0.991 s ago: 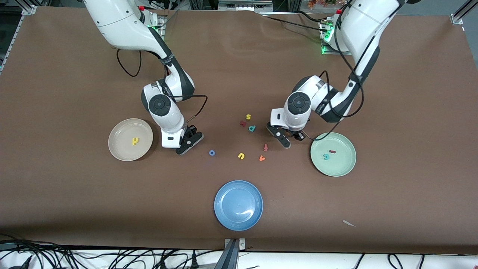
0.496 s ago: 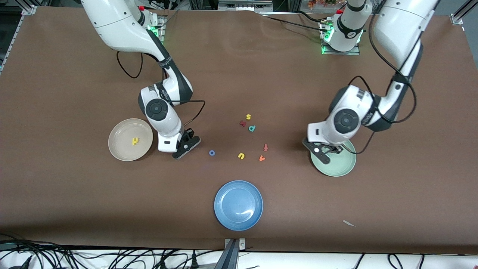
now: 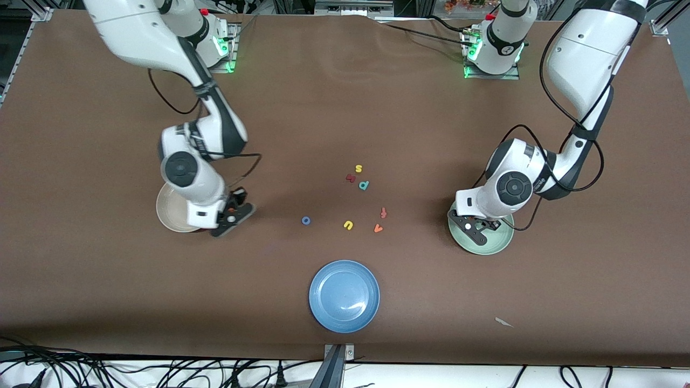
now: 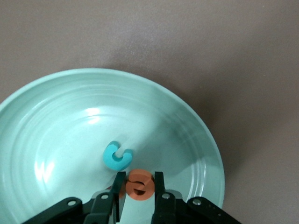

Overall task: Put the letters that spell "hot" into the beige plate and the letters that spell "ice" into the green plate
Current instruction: 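Drop the orange e on the green plate while the right gripper fills beige plate, then return the left gripper to rest while the right gripper reaches the blue o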

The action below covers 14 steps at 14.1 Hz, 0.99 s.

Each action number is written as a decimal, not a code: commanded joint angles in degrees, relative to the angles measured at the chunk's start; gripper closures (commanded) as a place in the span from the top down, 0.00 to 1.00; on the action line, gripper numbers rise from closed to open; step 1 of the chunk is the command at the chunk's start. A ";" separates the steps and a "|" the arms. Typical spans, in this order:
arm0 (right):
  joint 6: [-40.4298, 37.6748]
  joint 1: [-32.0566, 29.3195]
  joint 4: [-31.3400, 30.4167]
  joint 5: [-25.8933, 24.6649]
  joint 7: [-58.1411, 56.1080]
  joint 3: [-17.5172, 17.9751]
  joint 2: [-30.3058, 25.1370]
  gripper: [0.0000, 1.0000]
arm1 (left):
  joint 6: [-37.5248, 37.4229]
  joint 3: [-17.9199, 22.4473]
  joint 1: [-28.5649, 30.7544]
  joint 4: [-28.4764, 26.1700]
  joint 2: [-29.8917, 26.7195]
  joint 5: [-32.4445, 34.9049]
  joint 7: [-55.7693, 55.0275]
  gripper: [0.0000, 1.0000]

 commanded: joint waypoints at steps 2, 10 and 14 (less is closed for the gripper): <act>0.21 -2.95 -9.82 0.48 -3.39 -1.22 -7.38 0.04 | -1.80 -1.92 1.13 -1.00 -1.51 1.04 -0.14 0.81; -1.02 -3.48 -12.22 11.89 -2.26 -3.25 -6.77 1.00 | -14.27 -2.00 1.48 1.64 -9.76 -0.88 -0.05 1.00; -0.32 -2.42 -8.97 13.49 9.05 0.17 -6.25 1.00 | -14.72 -2.00 4.64 2.95 -11.88 -2.65 -0.05 1.00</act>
